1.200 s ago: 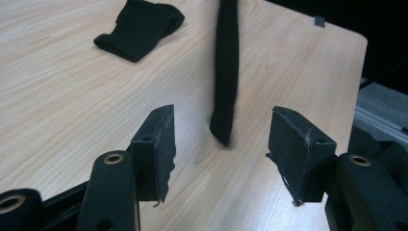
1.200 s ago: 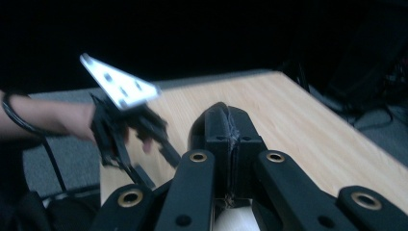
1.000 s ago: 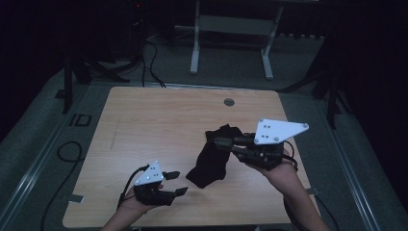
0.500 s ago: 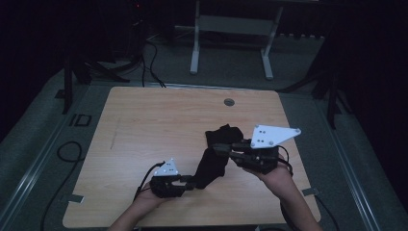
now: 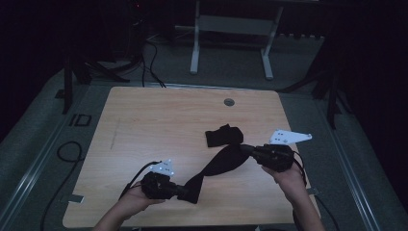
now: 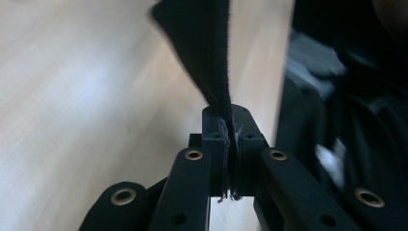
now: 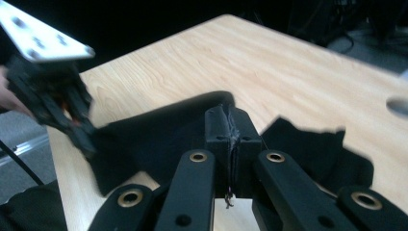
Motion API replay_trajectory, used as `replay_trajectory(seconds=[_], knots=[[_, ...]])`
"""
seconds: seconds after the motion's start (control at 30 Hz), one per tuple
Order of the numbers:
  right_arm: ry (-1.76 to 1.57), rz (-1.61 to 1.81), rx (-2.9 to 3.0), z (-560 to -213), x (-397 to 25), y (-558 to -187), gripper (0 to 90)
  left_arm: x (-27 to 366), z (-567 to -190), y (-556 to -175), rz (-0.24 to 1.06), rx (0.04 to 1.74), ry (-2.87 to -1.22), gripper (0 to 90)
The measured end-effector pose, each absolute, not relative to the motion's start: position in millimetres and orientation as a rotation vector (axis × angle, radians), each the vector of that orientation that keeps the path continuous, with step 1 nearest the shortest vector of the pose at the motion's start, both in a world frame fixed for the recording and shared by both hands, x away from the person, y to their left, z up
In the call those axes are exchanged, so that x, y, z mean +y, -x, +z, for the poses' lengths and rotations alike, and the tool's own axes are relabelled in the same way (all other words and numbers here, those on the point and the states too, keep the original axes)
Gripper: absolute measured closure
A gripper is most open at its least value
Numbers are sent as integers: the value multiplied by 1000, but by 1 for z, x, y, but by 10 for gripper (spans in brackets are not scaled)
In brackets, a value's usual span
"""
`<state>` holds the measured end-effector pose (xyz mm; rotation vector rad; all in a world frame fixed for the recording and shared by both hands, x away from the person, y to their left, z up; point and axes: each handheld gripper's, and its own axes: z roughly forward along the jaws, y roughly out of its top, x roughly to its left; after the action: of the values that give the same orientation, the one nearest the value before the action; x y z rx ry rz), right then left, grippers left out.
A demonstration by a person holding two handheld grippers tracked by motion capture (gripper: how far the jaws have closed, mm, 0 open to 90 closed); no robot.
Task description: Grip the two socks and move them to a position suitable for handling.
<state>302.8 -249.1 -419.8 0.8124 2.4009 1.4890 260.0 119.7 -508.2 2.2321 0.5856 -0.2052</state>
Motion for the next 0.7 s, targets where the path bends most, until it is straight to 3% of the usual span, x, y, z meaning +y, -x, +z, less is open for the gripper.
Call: replay_trajectory(seconds=[0.2, 0.27, 0.43, 0.57, 0.7], knots=[[-933, 1425, 2478, -460, -253, -308, 883, 124, -526, -279, -265, 704, -2300, 864], [-997, 1343, 2524, -489, -251, -314, 883, 124, -538, -289, -244, 762, -2307, 862], [-1083, 1284, 2529, -515, -253, -329, 883, 120, -548, -296, -201, 778, -2345, 852], [-1112, 1245, 2512, -521, -254, -339, 881, 117, -548, -298, -103, 801, -2351, 640], [-1149, 1228, 2470, -521, -256, -348, 866, 117, -542, -295, 2, 824, -2319, 555]])
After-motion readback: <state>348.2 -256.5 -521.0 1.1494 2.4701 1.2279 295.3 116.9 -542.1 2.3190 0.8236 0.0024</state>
